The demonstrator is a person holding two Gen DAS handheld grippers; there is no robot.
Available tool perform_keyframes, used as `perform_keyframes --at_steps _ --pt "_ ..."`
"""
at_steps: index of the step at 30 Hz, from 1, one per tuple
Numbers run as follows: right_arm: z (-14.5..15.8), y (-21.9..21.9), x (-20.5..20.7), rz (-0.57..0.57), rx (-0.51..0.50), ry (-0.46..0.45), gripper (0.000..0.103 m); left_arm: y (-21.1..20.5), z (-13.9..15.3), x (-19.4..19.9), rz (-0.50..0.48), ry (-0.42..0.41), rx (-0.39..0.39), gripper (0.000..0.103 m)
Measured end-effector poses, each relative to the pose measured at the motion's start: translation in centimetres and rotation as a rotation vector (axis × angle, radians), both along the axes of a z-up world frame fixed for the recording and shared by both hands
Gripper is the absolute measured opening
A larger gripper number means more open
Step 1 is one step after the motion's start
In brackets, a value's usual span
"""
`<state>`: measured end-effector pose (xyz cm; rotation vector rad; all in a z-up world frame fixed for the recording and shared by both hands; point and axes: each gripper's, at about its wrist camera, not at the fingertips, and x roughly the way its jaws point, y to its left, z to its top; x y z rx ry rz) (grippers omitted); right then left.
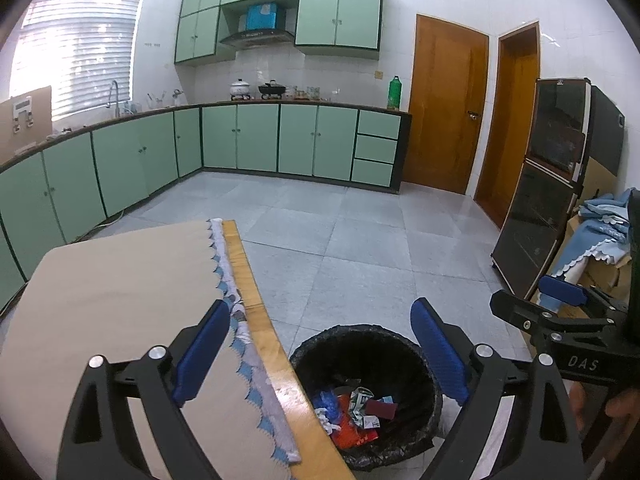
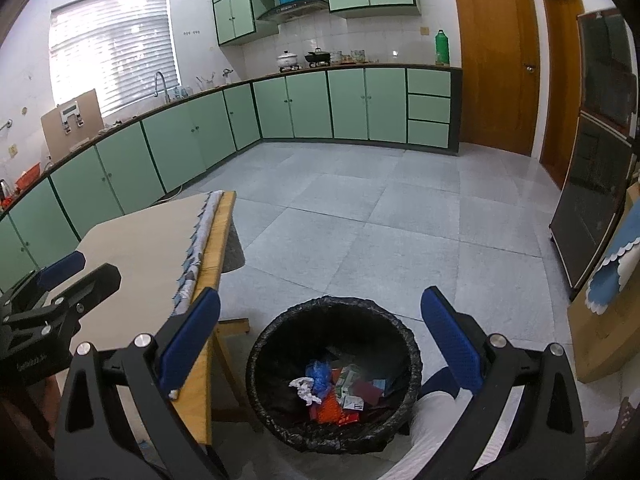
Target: Collect trash
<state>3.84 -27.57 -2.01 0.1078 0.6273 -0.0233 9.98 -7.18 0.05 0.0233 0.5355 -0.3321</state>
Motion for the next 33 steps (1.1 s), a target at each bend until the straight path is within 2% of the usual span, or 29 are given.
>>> perform_keyframes --at_steps 13,33 --pt "1.6 1.7 -2.4 0.018 -0.008 -0.055 0.098 2.4 1.5 -3.3 0.071 -0.034 -0.015 0.092" --pt "2.3 2.9 -4.5 0.038 -0.007 -0.082 0.098 4.1 1.7 -5.1 0.12 -0.008 0.003 0.092"
